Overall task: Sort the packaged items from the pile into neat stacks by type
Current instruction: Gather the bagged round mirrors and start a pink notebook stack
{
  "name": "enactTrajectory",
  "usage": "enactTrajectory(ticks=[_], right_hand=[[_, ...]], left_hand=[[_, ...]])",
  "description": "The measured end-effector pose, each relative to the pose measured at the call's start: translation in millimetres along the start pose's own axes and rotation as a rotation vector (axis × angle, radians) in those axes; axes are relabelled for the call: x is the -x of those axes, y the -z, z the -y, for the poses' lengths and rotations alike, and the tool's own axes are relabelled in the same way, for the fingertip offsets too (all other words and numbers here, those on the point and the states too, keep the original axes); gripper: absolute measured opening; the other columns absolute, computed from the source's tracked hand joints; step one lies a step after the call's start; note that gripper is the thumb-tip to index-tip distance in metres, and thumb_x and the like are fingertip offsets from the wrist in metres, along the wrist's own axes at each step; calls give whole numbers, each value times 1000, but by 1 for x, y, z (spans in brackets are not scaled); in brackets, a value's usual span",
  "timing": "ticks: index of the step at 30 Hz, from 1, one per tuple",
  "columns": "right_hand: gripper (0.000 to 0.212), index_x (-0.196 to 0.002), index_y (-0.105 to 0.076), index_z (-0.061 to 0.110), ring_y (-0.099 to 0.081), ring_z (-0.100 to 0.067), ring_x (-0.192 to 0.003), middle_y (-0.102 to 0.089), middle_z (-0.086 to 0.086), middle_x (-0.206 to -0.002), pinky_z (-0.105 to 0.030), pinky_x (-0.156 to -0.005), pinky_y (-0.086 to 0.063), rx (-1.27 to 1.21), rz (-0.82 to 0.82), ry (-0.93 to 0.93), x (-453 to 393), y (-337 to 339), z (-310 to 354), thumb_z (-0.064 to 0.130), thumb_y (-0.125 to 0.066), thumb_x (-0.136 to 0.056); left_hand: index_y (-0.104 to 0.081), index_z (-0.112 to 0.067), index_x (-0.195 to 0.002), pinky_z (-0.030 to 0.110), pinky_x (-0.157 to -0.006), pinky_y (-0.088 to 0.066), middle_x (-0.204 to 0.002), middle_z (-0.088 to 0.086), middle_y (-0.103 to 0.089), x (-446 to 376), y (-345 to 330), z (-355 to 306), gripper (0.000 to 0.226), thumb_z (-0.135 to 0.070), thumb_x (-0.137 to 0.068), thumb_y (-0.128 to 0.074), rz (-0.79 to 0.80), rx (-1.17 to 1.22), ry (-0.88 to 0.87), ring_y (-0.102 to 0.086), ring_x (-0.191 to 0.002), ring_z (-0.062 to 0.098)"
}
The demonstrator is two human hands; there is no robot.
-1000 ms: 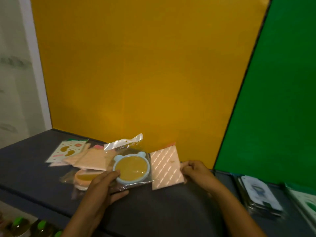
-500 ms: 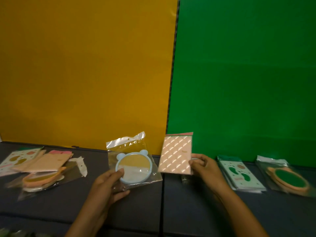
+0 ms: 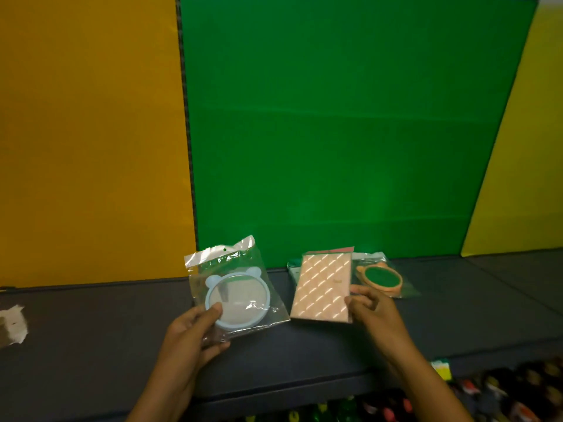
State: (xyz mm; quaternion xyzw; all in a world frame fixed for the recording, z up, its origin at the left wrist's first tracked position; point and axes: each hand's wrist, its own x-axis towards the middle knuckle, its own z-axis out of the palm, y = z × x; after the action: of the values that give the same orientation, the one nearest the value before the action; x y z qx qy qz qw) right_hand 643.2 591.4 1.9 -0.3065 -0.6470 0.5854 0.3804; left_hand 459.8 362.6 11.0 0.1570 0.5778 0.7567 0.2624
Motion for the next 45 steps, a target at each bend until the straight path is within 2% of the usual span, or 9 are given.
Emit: enactTrajectory(ticks=[8,11,17,24,29,34,38,41,45], right_hand=[[12,-100,-60,4,-58,-3,-49,-63,-3,-64,-13,-50,-47,22,-189,36,-12,72,-5,-3,-57,-91],[14,-102,-61,6,-55,-4,-50,-61,-1,-62,-18,-56,-47,41,-238,32,-26,88,-8,-2,-57,-91],[15,-104,-60,3,-56,0,-49,-62,-7,-70,-15,-51,-49,79,-326,73,-63,111,-3,-5,-54,-92],[21,-93,-62,15,-62,-20,-73,-67,-11,-84,-20,-58,-56,58,-448,84,-90,148,-13,-5,-53,-92],[18,-103,-62,9,-64,-21,-78,-69,-11,-90,-24,-64,-55,43,-490,91,-116,177,-22,-2,-53,-92],[17,-99,-62,12,-63,-20,-76,-68,-8,-88,-28,-66,-52,11,-464,88,-147,208,-28,-1,-52,-93],[16,-102,-61,10,-63,-18,-75,-68,-8,-88,-26,-63,-52,46,-370,76,-175,244,-30,1,-51,-94],[15,-103,-61,11,-63,-17,-76,-68,-8,-91,-27,-65,-48,69,-298,71,-197,268,-34,3,-52,-94],[16,-106,-62,9,-61,-15,-78,-68,-8,-93,-26,-65,-46,72,-244,65,-219,289,-42,4,-52,-94]], left_hand=[[-63,-3,-103,25,-52,-57,-89,15,-71,-36,-74,20,21,-16,-87,-63,126,17,16,-65,-77,25],[-63,-6,-102,24,-52,-58,-80,9,-75,-54,-99,22,16,-14,-87,-62,160,54,27,-67,-80,24],[-62,-3,-101,28,-63,-61,-99,18,-70,-97,-134,26,18,-14,-88,-61,246,64,32,-67,-92,30],[-59,-2,-113,32,-66,-60,-102,18,-69,-131,-169,50,31,-18,-86,-64,282,36,65,-69,-89,29],[-61,2,-107,27,-57,-59,-82,14,-71,-140,-204,60,26,-13,-86,-64,281,35,55,-67,-74,24],[-63,2,-101,28,-59,-60,-79,14,-71,-144,-248,75,20,-12,-87,-63,244,-10,27,-67,-70,23],[-66,-1,-98,30,-64,-58,-88,14,-74,-142,-282,96,19,-17,-87,-64,180,-73,1,-71,-84,28],[-67,0,-89,24,-56,-56,-84,15,-74,-139,-312,107,17,-16,-88,-63,110,-184,-43,-70,-81,28],[-70,-6,-83,35,-66,-58,-75,9,-74,-139,-343,122,15,-19,-88,-64,28,-385,-86,-71,-73,24]])
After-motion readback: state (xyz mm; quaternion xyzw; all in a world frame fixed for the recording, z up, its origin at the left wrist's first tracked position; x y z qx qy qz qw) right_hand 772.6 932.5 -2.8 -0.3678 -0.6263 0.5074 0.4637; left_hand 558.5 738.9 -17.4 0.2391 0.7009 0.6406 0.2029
